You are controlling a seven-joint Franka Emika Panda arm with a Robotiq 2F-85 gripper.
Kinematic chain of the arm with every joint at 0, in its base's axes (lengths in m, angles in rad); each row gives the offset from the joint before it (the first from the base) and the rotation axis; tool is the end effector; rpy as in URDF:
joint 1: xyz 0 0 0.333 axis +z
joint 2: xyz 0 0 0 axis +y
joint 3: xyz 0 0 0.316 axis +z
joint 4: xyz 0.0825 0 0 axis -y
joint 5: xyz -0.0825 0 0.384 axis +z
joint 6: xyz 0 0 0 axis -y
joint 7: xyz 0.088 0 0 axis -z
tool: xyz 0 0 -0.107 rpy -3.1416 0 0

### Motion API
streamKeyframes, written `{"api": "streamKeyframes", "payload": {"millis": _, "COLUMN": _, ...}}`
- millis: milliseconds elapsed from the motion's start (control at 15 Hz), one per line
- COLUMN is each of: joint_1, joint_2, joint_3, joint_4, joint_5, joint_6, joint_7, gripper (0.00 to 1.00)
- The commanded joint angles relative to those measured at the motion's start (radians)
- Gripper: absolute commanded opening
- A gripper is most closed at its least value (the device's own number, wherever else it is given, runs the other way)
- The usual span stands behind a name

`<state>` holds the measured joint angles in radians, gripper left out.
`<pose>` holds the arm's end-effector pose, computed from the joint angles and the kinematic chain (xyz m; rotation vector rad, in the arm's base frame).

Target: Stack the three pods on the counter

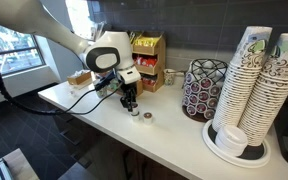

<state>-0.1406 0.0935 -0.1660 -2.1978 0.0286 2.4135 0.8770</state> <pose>0.5294 -0.1667 0.3538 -2.5540 1.7512 -0.1817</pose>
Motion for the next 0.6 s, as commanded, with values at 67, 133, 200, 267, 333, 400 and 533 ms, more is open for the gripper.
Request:
{"api": "streamKeyframes", "payload": {"millis": 67, "joint_1": 0.0, "joint_2": 0.016, "joint_3": -0.01, "joint_4": 0.003, "joint_5": -0.008, "joint_6": 0.021, "joint_7": -0.002, "gripper": 0.29}}
{"api": "streamKeyframes", "payload": {"millis": 133, "joint_1": 0.0, "joint_2": 0.016, "joint_3": -0.011, "joint_4": 0.003, "joint_5": -0.008, "joint_6": 0.025, "joint_7": 0.0, "gripper": 0.29}}
{"api": "streamKeyframes", "payload": {"millis": 200, "joint_1": 0.0, "joint_2": 0.016, "joint_3": -0.012, "joint_4": 0.003, "joint_5": -0.006, "joint_6": 0.029, "joint_7": 0.0, "gripper": 0.29}}
{"api": "streamKeyframes", "payload": {"millis": 267, "joint_1": 0.0, "joint_2": 0.016, "joint_3": -0.012, "joint_4": 0.004, "joint_5": -0.003, "joint_6": 0.03, "joint_7": -0.003, "gripper": 0.29}}
{"api": "streamKeyframes", "payload": {"millis": 333, "joint_1": 0.001, "joint_2": 0.018, "joint_3": -0.013, "joint_4": 0.004, "joint_5": -0.006, "joint_6": 0.033, "joint_7": -0.001, "gripper": 0.29}}
{"api": "streamKeyframes", "payload": {"millis": 400, "joint_1": 0.001, "joint_2": 0.019, "joint_3": -0.013, "joint_4": 0.004, "joint_5": -0.005, "joint_6": 0.035, "joint_7": -0.001, "gripper": 0.29}}
{"api": "streamKeyframes", "payload": {"millis": 533, "joint_1": 0.002, "joint_2": 0.021, "joint_3": -0.013, "joint_4": 0.004, "joint_5": -0.005, "joint_6": 0.036, "joint_7": -0.001, "gripper": 0.29}}
